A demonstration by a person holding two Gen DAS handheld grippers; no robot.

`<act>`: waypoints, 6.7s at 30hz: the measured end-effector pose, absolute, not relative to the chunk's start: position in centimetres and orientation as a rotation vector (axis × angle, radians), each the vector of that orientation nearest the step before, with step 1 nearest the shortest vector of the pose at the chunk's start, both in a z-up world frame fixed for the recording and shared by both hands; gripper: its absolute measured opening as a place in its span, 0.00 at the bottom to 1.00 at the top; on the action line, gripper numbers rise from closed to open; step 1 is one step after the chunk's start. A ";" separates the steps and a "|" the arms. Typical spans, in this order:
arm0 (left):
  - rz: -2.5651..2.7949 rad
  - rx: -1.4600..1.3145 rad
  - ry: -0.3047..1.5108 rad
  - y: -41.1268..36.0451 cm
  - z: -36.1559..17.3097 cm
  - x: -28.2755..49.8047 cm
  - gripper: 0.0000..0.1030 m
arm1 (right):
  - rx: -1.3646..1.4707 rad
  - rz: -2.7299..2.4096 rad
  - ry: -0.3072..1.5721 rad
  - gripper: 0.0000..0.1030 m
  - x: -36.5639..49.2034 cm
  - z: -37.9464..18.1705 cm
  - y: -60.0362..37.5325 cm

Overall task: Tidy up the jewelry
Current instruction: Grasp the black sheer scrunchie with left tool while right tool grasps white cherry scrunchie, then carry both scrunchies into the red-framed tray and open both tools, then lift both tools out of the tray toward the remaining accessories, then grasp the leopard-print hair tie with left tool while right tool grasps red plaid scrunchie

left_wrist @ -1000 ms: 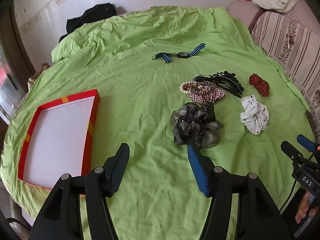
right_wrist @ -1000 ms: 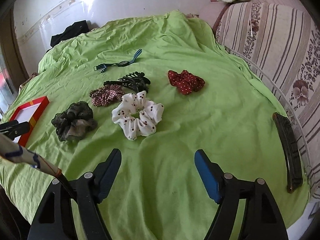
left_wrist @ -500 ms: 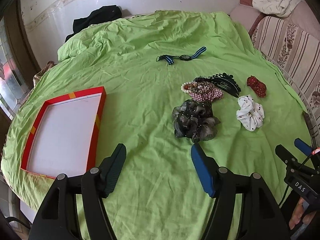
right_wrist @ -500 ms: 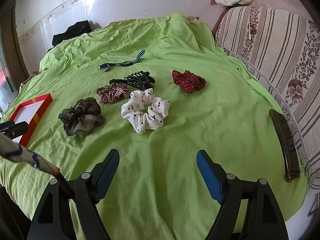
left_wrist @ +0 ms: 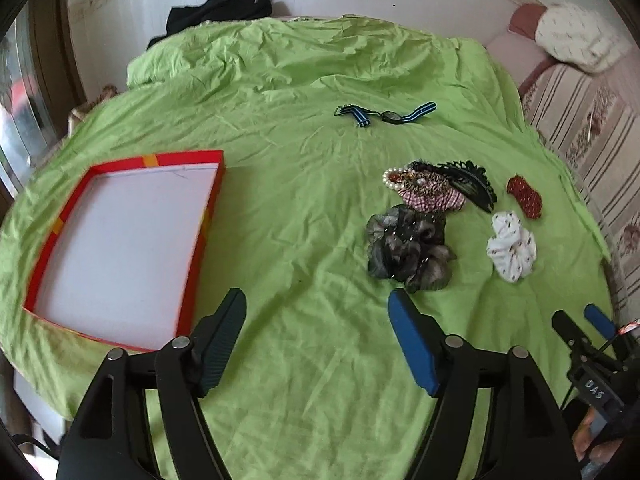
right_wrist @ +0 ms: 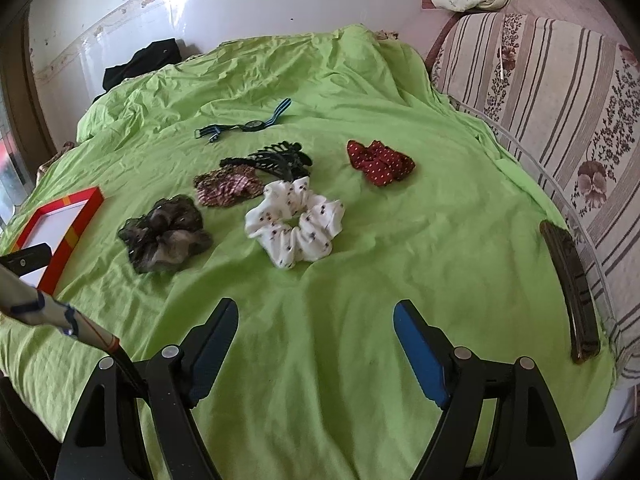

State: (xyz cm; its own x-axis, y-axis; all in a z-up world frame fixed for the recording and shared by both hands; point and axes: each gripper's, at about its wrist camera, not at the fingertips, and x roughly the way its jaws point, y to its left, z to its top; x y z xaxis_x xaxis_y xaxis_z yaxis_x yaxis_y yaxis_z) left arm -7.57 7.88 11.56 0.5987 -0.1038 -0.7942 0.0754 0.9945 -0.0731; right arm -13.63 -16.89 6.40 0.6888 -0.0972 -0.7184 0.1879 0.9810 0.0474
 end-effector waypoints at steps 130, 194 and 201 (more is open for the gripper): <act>0.118 -0.038 0.815 17.6 17.0 -13.3 0.70 | 0.092 0.125 0.898 0.39 -11.3 5.8 -4.7; -0.358 -0.105 1.112 6.3 5.3 2.3 0.23 | 0.370 -0.066 0.857 0.53 -5.9 4.3 -23.7; -0.351 -0.080 1.057 6.6 5.0 1.9 0.51 | 0.368 0.063 0.891 0.58 -1.4 3.8 -19.7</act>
State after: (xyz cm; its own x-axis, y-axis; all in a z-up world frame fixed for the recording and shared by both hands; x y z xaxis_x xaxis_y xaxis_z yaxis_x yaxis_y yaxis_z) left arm 1.93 6.61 4.98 0.4415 -0.3206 -0.8381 0.2448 0.9416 -0.2312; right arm -1.43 -19.67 3.76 0.6309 0.2053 -0.7482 0.0981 0.9355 0.3394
